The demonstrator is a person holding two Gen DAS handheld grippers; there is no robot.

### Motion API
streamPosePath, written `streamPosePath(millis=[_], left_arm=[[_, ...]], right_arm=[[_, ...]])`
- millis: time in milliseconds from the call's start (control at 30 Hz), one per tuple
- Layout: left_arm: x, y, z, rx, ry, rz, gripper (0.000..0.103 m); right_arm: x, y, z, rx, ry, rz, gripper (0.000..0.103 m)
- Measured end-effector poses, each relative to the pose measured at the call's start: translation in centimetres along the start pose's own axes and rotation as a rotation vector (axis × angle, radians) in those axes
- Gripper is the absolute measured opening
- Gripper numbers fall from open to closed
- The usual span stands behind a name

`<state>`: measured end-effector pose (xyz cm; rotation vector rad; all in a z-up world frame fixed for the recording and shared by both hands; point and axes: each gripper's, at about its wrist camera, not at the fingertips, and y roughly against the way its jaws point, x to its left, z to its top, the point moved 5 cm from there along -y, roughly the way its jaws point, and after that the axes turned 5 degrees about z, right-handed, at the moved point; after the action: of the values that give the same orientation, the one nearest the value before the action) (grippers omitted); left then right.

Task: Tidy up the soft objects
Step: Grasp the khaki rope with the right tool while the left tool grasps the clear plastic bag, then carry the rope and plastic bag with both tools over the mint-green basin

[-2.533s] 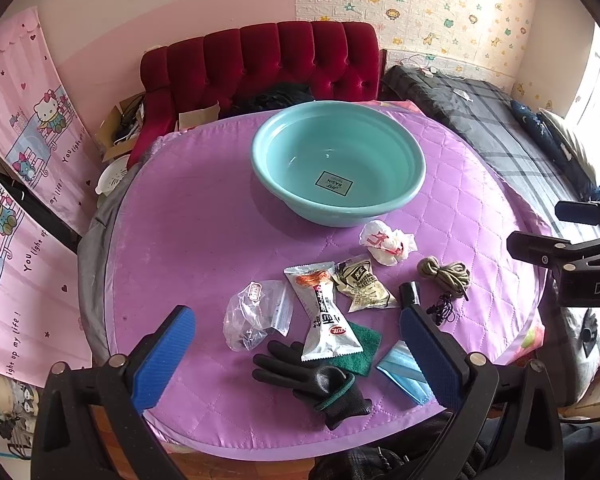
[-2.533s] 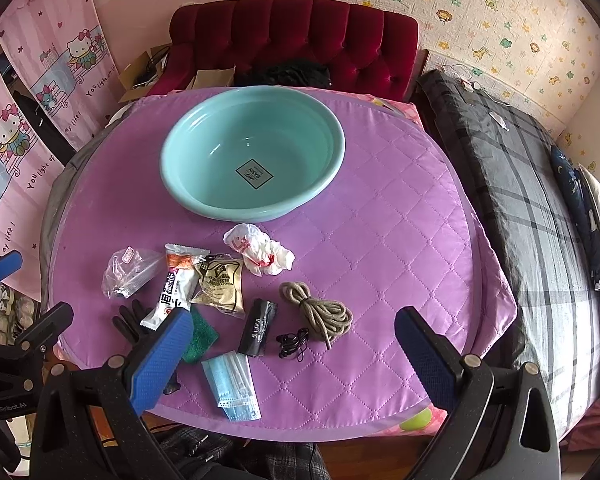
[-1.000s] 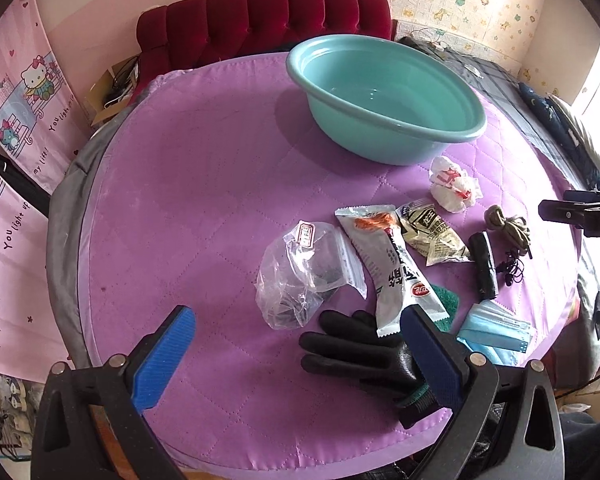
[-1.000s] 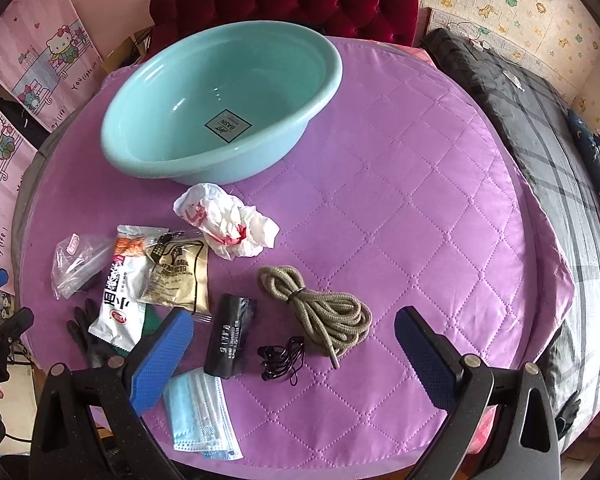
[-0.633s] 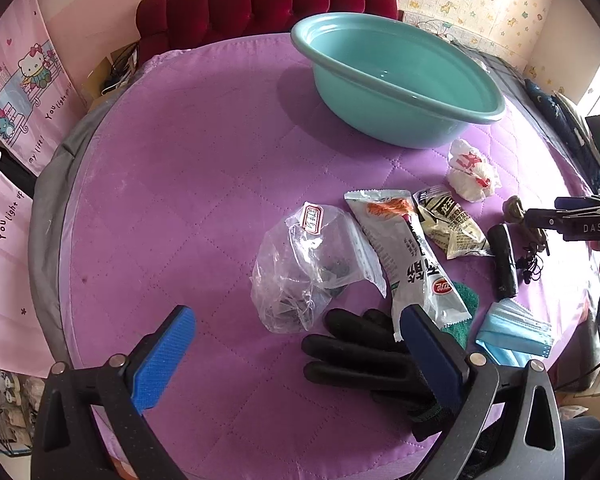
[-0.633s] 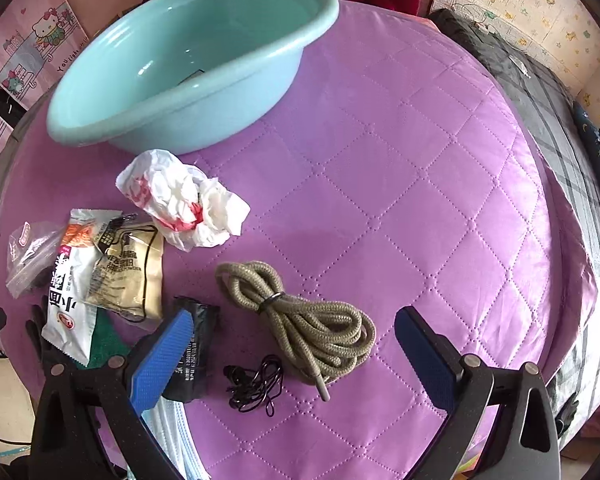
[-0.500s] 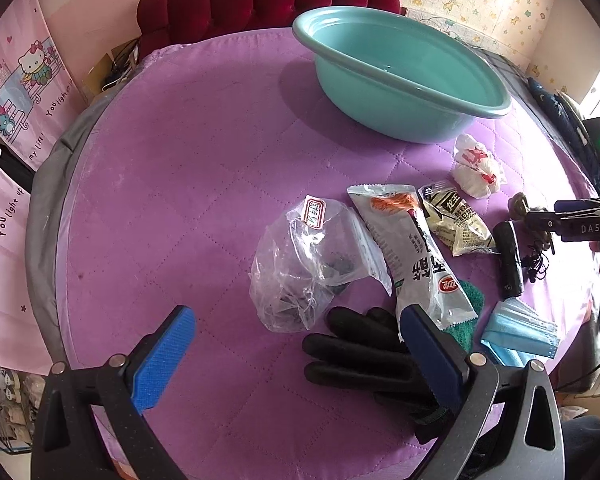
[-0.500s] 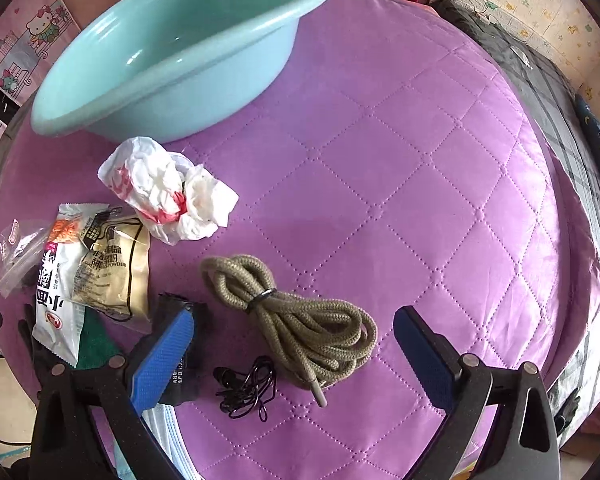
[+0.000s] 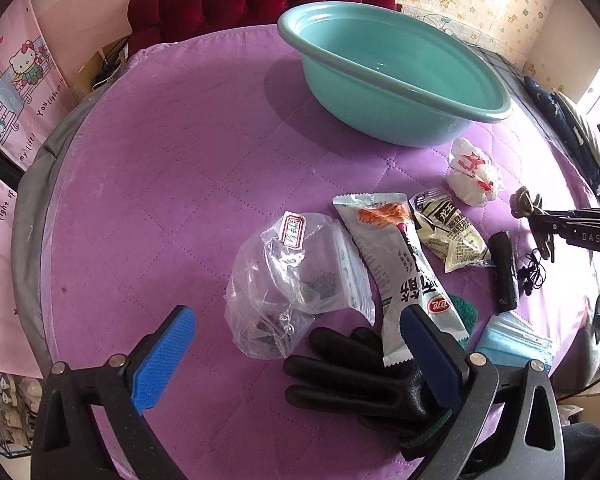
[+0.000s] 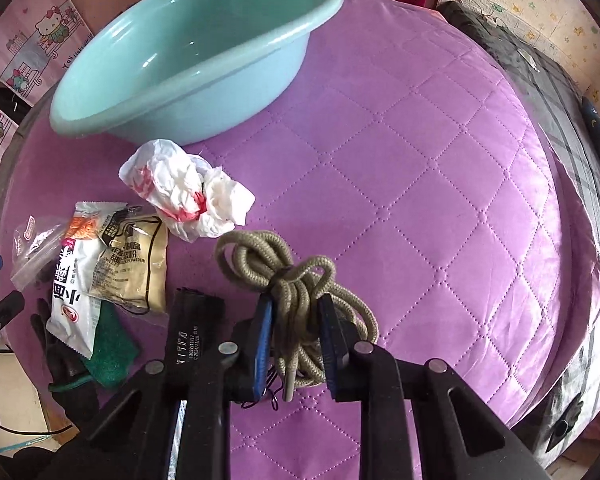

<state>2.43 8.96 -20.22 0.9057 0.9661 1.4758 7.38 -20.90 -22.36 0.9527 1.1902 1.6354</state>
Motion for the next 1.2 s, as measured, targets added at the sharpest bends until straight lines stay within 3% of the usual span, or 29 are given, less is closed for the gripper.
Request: streamPosePath(millis=[333,567,667,733,800,1200], left_arm=[[0.0,-1.9,1.9,0.029,0.024,-0.01,0.103],[0.1,-3.9,3.0,0.054,0.036,-0.028,0.103],[0.0,-4.6,3.2,0.071,0.037,-0.05,0.09],[0.0,-4.9,3.3,0.08,0.04,-0.059,0.058],[0.2,-4.9,3.8,0.071,0.044,-0.059,0.047],[-0.1,-2.5,3.6,0.056,0.019,-0.033,0.042]], right_arm=[[0.8,3.1,-0.3,-0.024,-0.013,0.011,0.023],[-0.3,2.8,0.0,-0.023,-0.019,0.026,0.023],[-0.4,1.9,0.2,-0.025,-0.013,0.026,0.023],[-0.4,1.9,0.2,-0.026,-0.011,0.03,0.023],[-0.4,2.0,0.2,-0.029,-0.005,0.031,0.023],[-0.3,2.6,0.1,-0.025,0.018,0.047,0.023]])
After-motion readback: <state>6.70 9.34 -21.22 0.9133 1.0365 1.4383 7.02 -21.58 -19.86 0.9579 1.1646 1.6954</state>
